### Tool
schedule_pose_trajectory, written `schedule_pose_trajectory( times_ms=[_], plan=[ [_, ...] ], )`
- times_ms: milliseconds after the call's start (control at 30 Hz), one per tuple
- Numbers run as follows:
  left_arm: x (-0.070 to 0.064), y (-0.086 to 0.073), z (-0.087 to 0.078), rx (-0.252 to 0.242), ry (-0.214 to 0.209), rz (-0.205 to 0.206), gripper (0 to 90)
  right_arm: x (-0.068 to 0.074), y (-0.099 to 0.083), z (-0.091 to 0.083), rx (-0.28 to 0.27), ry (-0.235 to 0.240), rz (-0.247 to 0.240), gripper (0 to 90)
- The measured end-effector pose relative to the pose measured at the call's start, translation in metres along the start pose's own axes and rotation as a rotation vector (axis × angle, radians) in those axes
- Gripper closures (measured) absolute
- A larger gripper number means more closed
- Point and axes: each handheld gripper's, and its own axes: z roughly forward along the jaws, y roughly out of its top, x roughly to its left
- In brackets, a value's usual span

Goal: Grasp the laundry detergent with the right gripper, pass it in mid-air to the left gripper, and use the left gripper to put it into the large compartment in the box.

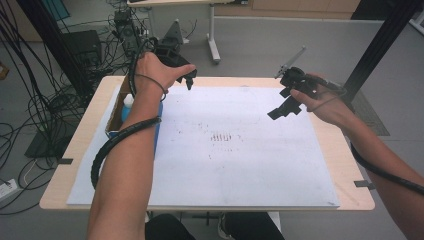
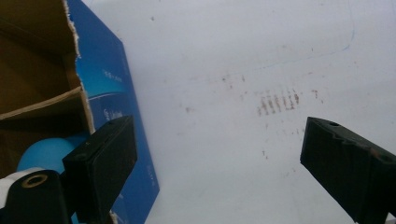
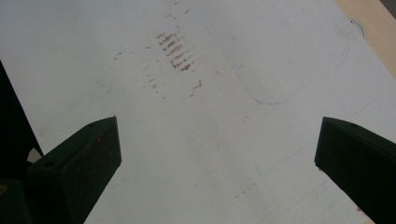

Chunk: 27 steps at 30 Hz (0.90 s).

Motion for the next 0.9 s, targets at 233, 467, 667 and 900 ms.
schedule_pose_trajectory(
  times_ms=[233, 467, 667, 900],
  plan=[
    [-0.007, 0.002, 0.003, 0.007, 0.004, 0.026, 11.5, 0.000, 0.000, -0.001, 0.000, -0.001, 0.001, 0.3],
    [-0.011, 0.002, 0.005, 0.008, 0.000, 0.035, 11.4, -0.001, 0.000, 0.001, 0.004, 0.004, 0.003, 0.3],
    [-0.013, 0.002, 0.005, 0.009, 0.001, 0.042, 11.4, -0.001, -0.001, 0.001, 0.001, 0.007, 0.000, 0.3],
    [-0.014, 0.002, 0.008, 0.015, -0.002, 0.047, 11.4, -0.001, -0.002, 0.002, 0.006, 0.007, 0.002, 0.3]
  ],
)
